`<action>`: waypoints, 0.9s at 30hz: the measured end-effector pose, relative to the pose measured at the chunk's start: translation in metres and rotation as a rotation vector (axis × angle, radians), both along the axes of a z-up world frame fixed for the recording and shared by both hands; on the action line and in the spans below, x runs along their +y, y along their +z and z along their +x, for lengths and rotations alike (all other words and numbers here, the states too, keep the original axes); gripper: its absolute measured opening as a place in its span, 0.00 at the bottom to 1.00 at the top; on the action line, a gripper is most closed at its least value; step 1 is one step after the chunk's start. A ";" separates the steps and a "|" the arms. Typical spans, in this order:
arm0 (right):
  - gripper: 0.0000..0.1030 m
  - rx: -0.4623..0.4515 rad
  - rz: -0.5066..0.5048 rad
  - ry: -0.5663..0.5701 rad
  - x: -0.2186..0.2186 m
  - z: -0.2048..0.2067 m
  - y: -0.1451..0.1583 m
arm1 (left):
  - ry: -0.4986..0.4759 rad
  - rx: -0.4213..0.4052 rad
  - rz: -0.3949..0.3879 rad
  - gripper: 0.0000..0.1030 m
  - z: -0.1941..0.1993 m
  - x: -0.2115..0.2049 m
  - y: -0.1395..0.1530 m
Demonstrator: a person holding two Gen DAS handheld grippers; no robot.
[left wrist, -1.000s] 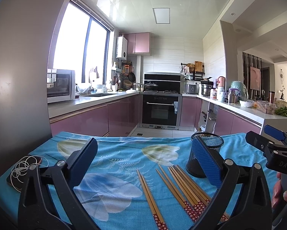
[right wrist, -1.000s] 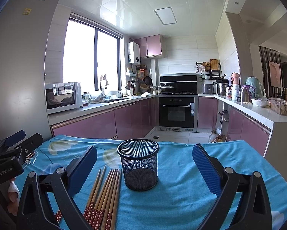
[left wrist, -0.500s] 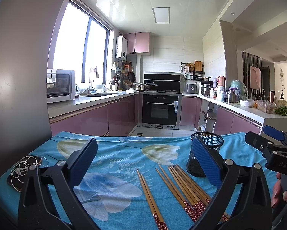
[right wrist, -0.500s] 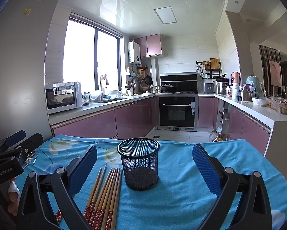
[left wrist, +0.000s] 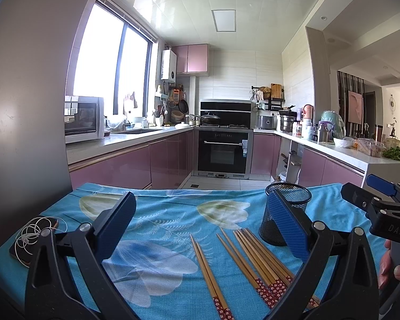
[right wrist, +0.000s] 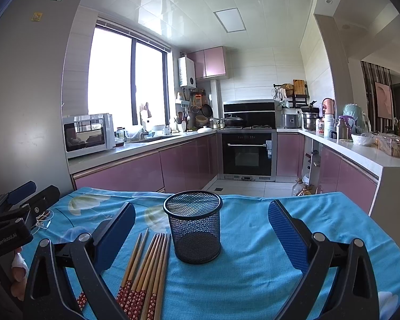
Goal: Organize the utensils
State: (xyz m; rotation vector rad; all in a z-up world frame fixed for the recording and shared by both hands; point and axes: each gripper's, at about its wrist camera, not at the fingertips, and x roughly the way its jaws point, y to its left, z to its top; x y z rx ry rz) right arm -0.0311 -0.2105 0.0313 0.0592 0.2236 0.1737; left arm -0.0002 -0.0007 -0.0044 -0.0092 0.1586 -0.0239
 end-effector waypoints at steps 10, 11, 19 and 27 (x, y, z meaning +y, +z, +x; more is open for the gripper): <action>0.94 0.000 0.002 0.002 0.000 0.002 -0.001 | -0.001 0.000 0.001 0.95 0.000 -0.001 -0.001; 0.94 0.000 0.002 0.003 0.000 0.002 -0.001 | -0.001 0.000 0.000 0.95 0.000 -0.001 -0.001; 0.94 -0.001 0.002 0.001 0.000 0.002 -0.001 | -0.002 0.000 0.002 0.95 0.000 -0.002 -0.001; 0.94 0.001 0.003 0.002 0.000 0.002 -0.001 | -0.003 0.005 0.002 0.95 0.001 -0.003 -0.001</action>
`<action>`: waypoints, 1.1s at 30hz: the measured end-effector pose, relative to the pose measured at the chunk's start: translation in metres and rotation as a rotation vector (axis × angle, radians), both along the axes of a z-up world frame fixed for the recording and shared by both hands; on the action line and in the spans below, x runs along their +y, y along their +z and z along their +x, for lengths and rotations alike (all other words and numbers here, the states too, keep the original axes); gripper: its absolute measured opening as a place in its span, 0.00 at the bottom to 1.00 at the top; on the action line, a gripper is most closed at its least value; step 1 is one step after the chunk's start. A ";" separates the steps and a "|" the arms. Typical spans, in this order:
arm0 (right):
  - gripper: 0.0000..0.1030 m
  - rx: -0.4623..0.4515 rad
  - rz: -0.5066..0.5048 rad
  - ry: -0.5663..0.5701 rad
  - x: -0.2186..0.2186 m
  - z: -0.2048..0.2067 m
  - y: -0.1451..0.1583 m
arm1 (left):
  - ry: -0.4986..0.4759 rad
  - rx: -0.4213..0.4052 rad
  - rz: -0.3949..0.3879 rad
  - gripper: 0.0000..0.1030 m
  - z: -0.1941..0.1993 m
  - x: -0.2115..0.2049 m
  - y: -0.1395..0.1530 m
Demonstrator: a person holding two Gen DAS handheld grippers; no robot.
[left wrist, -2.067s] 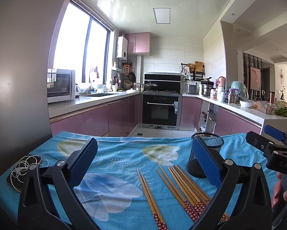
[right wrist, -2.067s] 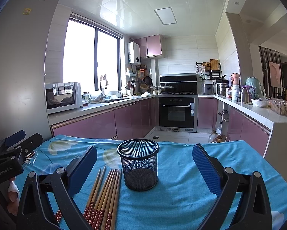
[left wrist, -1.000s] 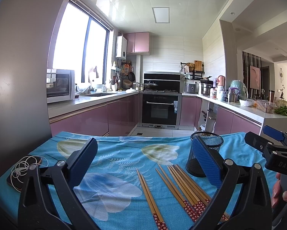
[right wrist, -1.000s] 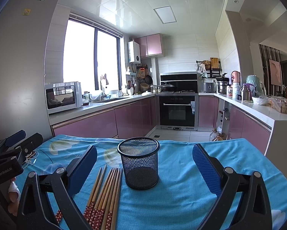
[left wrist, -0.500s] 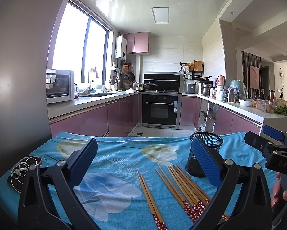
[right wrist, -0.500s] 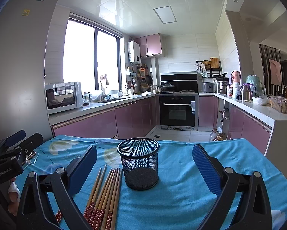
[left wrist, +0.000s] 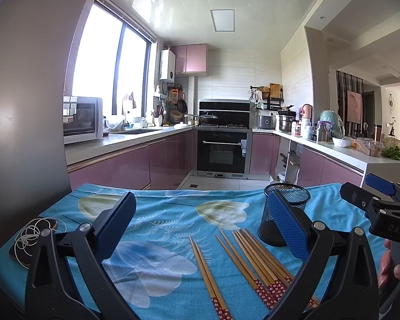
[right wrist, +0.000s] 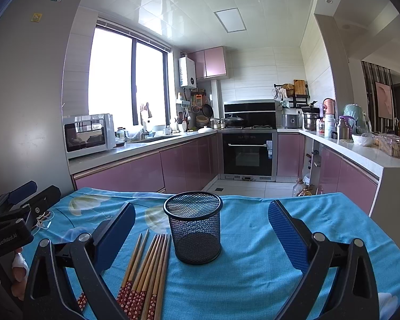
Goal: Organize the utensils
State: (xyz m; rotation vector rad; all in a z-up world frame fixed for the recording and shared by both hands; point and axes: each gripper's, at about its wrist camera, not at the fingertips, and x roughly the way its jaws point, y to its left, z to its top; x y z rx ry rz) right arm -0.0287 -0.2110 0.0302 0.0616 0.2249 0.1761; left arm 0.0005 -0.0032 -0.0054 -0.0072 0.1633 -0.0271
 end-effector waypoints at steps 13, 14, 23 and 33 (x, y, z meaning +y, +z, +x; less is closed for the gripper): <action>0.94 0.008 0.001 0.009 0.002 0.002 -0.003 | -0.003 0.005 0.002 0.95 0.001 -0.001 -0.001; 0.94 0.008 0.001 0.008 0.001 0.001 -0.003 | -0.003 0.006 0.002 0.94 0.001 -0.001 -0.001; 0.94 0.026 0.005 0.018 0.003 0.003 -0.005 | -0.006 0.021 0.004 0.95 0.004 0.001 -0.003; 0.94 0.072 -0.001 0.050 -0.001 0.010 -0.008 | -0.016 0.072 0.012 0.95 0.010 0.003 -0.005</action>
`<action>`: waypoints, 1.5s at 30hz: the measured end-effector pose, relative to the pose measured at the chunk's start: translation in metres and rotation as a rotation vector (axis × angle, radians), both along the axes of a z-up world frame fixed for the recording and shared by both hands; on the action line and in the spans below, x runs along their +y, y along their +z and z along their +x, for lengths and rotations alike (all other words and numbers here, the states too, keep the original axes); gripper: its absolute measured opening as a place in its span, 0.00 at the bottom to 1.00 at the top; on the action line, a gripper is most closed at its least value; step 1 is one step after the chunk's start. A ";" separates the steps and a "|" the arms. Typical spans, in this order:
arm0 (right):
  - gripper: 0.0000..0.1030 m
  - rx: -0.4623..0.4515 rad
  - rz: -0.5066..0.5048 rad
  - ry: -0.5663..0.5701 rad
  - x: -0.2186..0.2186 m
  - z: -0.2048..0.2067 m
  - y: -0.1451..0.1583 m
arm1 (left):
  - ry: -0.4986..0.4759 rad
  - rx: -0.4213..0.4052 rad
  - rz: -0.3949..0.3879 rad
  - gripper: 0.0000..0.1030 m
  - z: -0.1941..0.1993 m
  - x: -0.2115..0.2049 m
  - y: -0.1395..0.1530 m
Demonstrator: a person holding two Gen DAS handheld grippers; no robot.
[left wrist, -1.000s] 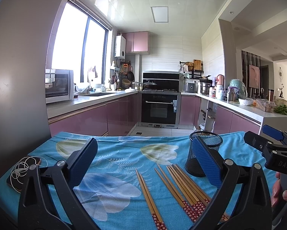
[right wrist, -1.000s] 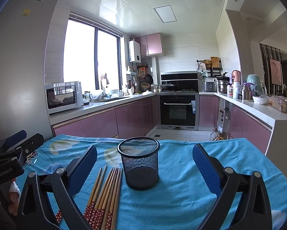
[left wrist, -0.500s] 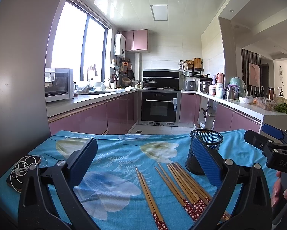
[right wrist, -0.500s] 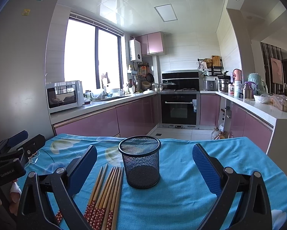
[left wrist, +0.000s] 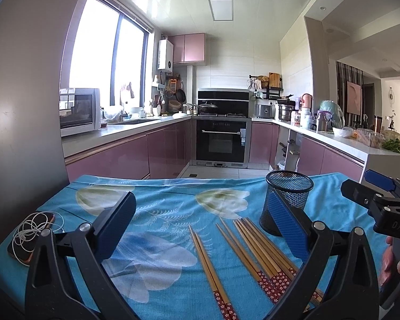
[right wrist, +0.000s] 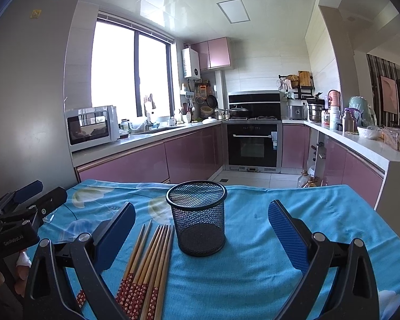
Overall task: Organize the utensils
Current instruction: 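Lower the left gripper onto one wooden chopstick and close while the right gripper grasps another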
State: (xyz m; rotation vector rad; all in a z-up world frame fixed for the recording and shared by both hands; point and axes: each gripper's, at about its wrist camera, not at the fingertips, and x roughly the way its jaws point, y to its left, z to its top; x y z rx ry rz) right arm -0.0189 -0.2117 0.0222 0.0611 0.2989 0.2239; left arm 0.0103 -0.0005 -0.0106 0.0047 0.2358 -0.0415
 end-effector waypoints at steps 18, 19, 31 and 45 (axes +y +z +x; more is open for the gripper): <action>0.56 0.446 -0.143 0.237 0.044 0.054 -0.060 | -0.154 0.471 0.073 0.69 0.070 0.016 -0.060; 0.55 0.463 -0.150 0.241 0.046 0.056 -0.063 | -0.157 0.494 0.077 0.68 0.073 0.016 -0.063; 0.37 0.558 -0.123 0.271 0.049 0.077 -0.075 | -0.204 0.629 0.046 0.50 0.101 0.020 -0.090; 0.33 0.570 -0.202 0.261 0.054 0.087 -0.074 | -0.266 0.678 0.033 0.39 0.107 0.027 -0.089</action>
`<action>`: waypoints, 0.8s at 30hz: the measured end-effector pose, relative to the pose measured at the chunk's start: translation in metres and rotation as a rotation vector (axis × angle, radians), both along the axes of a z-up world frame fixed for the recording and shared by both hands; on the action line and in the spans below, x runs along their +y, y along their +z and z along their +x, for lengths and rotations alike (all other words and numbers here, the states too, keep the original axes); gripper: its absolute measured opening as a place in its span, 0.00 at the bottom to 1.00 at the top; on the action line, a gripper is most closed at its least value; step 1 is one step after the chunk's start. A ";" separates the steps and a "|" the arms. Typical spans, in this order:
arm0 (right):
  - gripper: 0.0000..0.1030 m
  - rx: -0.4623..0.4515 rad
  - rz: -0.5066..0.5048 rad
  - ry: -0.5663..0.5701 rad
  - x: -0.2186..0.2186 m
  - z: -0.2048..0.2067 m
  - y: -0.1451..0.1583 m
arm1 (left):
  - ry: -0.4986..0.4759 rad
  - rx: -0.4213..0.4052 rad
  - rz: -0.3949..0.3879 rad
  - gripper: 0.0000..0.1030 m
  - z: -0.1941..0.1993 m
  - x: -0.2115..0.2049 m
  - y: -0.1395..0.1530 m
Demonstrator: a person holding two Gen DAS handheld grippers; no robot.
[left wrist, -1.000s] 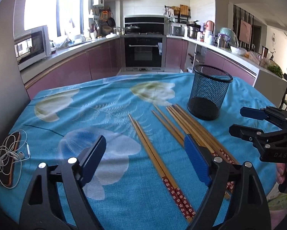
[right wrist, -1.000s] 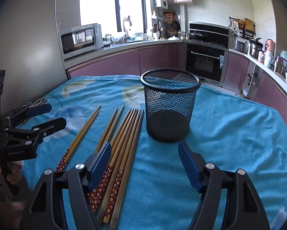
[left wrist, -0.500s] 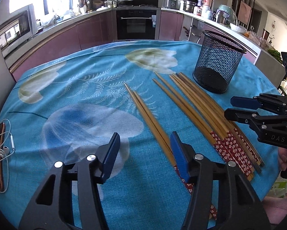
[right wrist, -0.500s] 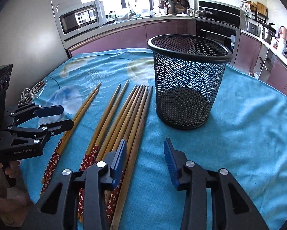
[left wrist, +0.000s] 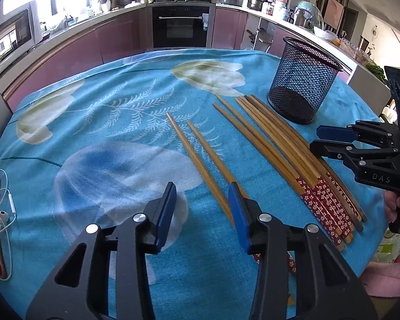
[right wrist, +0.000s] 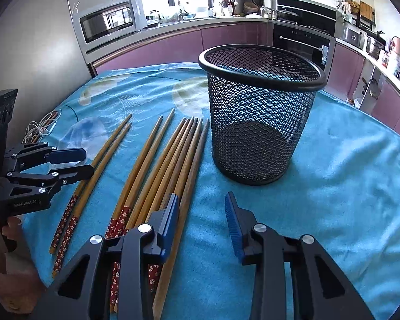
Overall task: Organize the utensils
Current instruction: 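Lower the left gripper onto one wooden chopstick and close while the right gripper grasps another, then lift the left gripper's chopstick upright over the mesh cup while the right gripper carries its chopstick there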
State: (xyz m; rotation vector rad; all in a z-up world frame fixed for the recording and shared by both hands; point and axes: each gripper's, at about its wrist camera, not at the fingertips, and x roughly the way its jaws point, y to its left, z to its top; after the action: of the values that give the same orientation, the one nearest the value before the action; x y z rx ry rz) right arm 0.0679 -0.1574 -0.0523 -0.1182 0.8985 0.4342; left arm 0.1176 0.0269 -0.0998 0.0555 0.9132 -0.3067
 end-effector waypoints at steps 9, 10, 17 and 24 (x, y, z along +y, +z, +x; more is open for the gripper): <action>0.31 0.010 -0.072 0.024 0.013 0.009 -0.004 | -0.032 0.018 0.015 0.32 0.007 -0.002 0.000; 0.27 0.011 -0.067 0.029 0.015 0.010 -0.004 | -0.030 0.015 0.021 0.32 0.008 -0.004 -0.001; 0.06 0.041 0.036 0.014 0.006 0.013 -0.004 | 0.007 0.008 0.016 0.14 0.012 -0.008 -0.001; 0.05 -0.007 0.114 0.012 -0.006 -0.001 0.011 | 0.041 -0.008 -0.046 0.07 0.005 -0.004 0.005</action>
State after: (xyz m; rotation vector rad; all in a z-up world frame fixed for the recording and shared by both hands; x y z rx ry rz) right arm 0.0674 -0.1631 -0.0414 -0.0206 0.8643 0.4947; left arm 0.1226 0.0228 -0.0944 -0.0048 0.8983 -0.2890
